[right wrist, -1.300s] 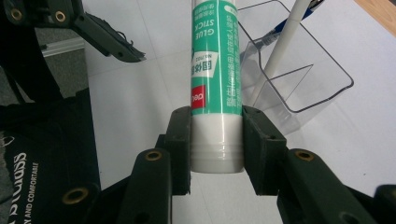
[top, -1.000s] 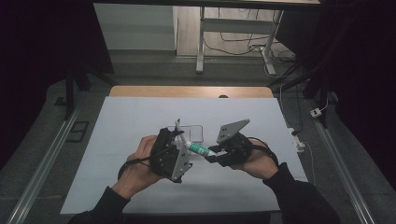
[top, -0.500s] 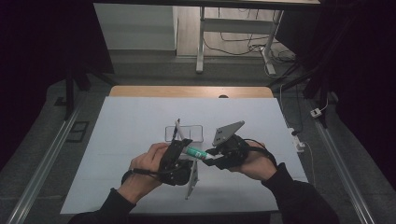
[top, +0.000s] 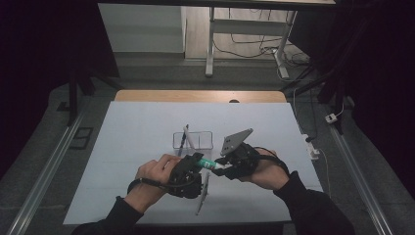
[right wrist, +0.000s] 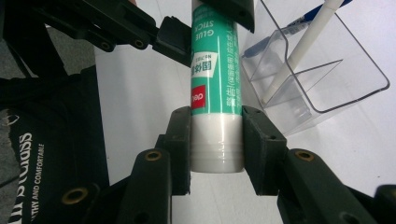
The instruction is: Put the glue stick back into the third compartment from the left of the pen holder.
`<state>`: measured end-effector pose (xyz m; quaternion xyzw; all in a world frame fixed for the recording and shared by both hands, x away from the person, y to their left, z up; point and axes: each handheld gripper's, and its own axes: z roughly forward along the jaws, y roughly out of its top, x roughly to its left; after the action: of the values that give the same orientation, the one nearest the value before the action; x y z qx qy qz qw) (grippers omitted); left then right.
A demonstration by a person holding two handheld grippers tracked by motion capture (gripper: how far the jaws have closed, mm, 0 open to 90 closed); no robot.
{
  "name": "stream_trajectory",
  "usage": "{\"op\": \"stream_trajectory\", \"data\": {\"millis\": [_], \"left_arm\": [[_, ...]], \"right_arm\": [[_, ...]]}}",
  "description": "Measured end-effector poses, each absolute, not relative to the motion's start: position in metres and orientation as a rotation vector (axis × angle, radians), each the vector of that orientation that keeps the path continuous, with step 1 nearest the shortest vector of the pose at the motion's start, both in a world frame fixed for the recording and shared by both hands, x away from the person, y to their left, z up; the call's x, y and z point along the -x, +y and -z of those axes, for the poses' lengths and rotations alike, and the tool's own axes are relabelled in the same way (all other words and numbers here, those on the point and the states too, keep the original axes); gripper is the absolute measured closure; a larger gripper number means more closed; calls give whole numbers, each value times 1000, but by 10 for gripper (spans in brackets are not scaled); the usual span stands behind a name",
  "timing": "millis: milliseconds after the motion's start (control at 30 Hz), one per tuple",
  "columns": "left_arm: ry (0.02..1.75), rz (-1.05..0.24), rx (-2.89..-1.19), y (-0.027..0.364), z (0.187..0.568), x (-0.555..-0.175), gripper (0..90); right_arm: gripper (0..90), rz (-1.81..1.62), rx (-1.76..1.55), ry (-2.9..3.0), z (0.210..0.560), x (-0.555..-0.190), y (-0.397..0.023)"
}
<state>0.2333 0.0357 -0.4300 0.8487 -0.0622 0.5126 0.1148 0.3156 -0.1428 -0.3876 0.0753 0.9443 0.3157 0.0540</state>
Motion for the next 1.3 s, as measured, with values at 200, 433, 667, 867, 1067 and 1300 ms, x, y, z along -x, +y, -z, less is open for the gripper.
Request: {"op": "stream_trajectory", "data": {"millis": [200, 433, 667, 867, 1067, 1300], "left_arm": [[-176, -1419, -2513, 38, 433, -236, 646], [-35, -1243, -2482, 45, 432, -245, 651], [94, -1086, -2477, 56, 429, -257, 651], [241, -920, -2395, 66, 430, -269, 651], [371, -729, -2298, 79, 429, -283, 651], [459, -515, -2148, 90, 430, -292, 651]], "right_arm": [[636, -979, -213, 2854, 386, -315, -145], [517, -1085, -279, 2801, 384, -318, -151], [404, -1175, -352, 2743, 382, -319, -161], [339, -1220, -382, 2696, 385, -317, -168], [258, -1278, -425, 2639, 389, -316, -175], [173, -1361, -465, 2612, 393, -315, -179]]}}
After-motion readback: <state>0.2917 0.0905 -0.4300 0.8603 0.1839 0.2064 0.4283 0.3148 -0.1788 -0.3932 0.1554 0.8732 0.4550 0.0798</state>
